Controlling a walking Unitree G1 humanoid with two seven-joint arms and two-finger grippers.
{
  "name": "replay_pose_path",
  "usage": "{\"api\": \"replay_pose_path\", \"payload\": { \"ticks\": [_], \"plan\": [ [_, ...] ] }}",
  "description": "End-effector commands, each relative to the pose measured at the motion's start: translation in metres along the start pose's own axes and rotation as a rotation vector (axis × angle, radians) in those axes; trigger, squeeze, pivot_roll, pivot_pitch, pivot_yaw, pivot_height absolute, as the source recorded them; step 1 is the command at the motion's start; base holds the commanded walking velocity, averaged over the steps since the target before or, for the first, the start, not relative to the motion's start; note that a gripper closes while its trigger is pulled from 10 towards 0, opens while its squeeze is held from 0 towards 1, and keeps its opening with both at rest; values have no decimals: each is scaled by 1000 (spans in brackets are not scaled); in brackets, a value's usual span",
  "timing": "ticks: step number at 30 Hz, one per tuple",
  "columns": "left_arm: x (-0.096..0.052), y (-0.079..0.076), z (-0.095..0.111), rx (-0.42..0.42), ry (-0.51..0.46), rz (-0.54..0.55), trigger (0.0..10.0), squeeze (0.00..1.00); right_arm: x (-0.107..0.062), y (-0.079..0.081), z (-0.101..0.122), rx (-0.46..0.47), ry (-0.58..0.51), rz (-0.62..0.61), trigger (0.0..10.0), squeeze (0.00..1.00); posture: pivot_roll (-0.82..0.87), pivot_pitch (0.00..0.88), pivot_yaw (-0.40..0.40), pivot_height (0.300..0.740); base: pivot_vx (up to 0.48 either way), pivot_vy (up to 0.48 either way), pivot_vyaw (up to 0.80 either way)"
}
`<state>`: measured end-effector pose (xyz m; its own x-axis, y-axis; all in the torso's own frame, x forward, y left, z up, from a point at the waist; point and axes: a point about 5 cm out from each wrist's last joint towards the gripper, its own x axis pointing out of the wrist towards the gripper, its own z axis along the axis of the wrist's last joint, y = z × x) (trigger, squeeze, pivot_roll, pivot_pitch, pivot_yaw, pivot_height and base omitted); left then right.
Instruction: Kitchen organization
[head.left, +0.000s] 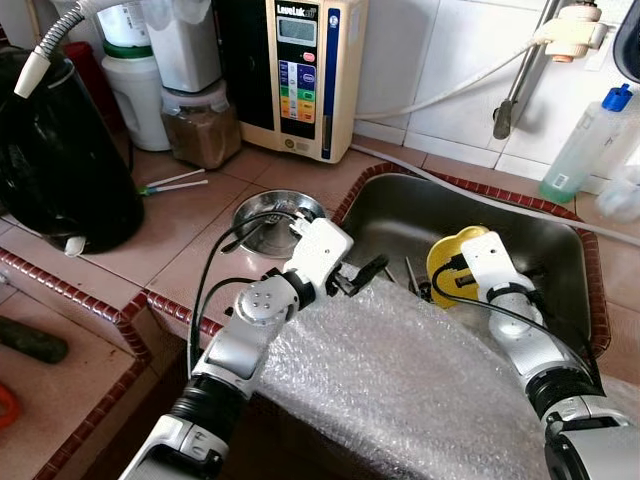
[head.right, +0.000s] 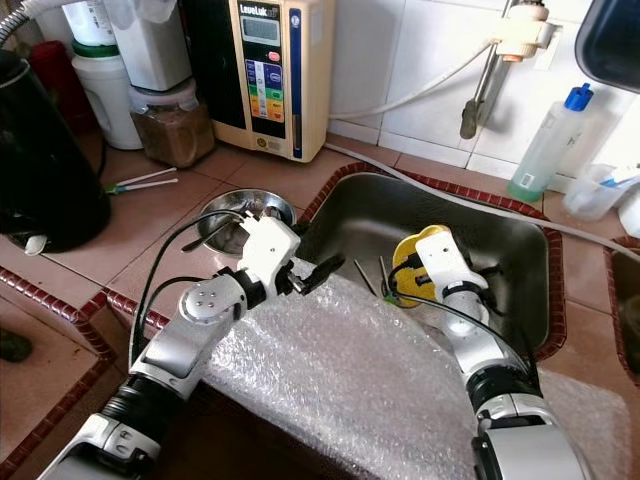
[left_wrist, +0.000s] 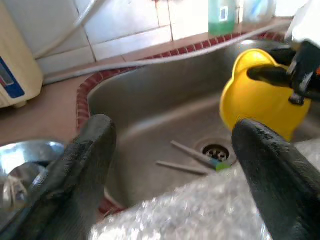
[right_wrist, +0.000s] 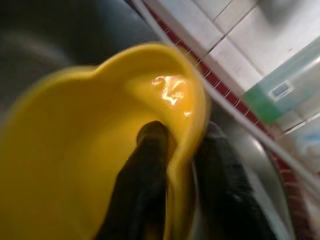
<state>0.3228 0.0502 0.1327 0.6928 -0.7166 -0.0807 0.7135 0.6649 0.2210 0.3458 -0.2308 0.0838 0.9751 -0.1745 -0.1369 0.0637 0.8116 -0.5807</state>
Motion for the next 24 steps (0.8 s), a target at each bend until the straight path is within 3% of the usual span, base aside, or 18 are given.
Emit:
{"api": "replay_pose_path", "payload": {
  "ticks": [1,9,19,21,24],
  "plan": [
    [-1,-3,-2,23,18,-23,10000,1000,-2,1,-6,33,25,7,10000,1000,56,0,-3,740,0,0,0],
    [1,-4,-1,21,27,-9,10000,1000,-3,5,-12,111,71,28,10000,1000,52,0,1,740,0,0,0],
    [-7,5,-8,17,62,50,10000,1000,-2,10,-2,179,43,42,10000,1000,58,0,26,740,0,0,0],
    [-7,7,-7,19,62,56,10000,1000,-2,14,-4,220,60,76,10000,1000,64,0,26,740,0,0,0],
    [-7,11,-5,21,60,74,10000,1000,-4,24,-5,359,102,152,10000,1000,68,0,27,740,0,0,0]
  ]
}}
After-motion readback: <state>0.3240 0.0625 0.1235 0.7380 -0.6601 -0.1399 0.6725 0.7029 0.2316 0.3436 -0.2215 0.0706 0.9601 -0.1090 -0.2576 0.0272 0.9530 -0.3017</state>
